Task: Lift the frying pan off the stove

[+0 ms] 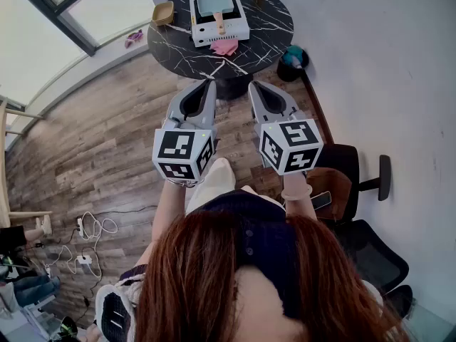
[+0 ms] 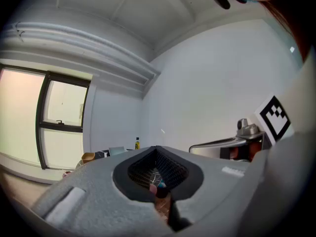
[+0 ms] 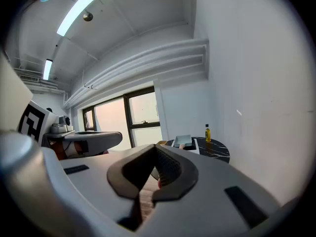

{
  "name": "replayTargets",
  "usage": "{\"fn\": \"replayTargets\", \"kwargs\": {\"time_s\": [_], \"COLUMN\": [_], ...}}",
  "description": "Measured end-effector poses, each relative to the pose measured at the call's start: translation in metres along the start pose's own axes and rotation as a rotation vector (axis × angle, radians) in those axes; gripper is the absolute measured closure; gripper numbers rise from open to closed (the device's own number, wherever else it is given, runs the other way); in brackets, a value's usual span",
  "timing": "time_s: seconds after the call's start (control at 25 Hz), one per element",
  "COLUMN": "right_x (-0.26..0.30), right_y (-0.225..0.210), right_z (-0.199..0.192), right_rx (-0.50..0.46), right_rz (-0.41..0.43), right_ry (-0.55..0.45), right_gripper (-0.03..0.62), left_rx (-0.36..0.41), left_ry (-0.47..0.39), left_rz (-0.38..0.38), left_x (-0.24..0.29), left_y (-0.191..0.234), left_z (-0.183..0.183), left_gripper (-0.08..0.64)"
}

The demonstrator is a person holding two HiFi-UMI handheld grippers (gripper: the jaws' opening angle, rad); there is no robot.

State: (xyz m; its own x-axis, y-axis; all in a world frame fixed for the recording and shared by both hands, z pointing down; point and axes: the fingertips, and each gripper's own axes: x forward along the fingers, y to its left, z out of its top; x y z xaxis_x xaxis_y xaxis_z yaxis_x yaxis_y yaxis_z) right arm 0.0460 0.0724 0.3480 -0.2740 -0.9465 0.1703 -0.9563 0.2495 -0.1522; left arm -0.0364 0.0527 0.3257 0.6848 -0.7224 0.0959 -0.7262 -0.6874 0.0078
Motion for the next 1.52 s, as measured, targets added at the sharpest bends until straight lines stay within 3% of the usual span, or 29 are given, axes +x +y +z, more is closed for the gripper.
{"fn": "replayTargets", "kwargs": {"time_s": [0.28, 0.52, 1.12, 1.52], "right_x": [-0.006, 0.052, 0.108, 0.129], "right_y": [-0.002, -0.012, -0.004, 0.001], "right_z": [0.003, 0.008, 0.022, 0.023], "right_rx": [0.041, 0.059, 0.090, 0.095], "right_rz": [-0.008, -0.027, -0.062, -0.056], "right_ry": [-0.021, -0.010, -0.018, 0.004], "right_gripper": [0.583, 0.583, 0.583, 0.583], "left_rx": [0.005, -0.027, -0.050, -0.069], "left_ry": [-0.010, 0.012, -0.010, -0.002], "left_rz": [-0.008, -0.019, -0.044, -0.062], "left_x": [-0.002, 0.041, 0.063, 0.076], "left_y": [-0.002, 0.046, 0.103, 0.119], "left_z": [0.002, -0.006, -0.002, -0.002], "left_gripper": [0.548, 0.548, 0.548, 0.548]}}
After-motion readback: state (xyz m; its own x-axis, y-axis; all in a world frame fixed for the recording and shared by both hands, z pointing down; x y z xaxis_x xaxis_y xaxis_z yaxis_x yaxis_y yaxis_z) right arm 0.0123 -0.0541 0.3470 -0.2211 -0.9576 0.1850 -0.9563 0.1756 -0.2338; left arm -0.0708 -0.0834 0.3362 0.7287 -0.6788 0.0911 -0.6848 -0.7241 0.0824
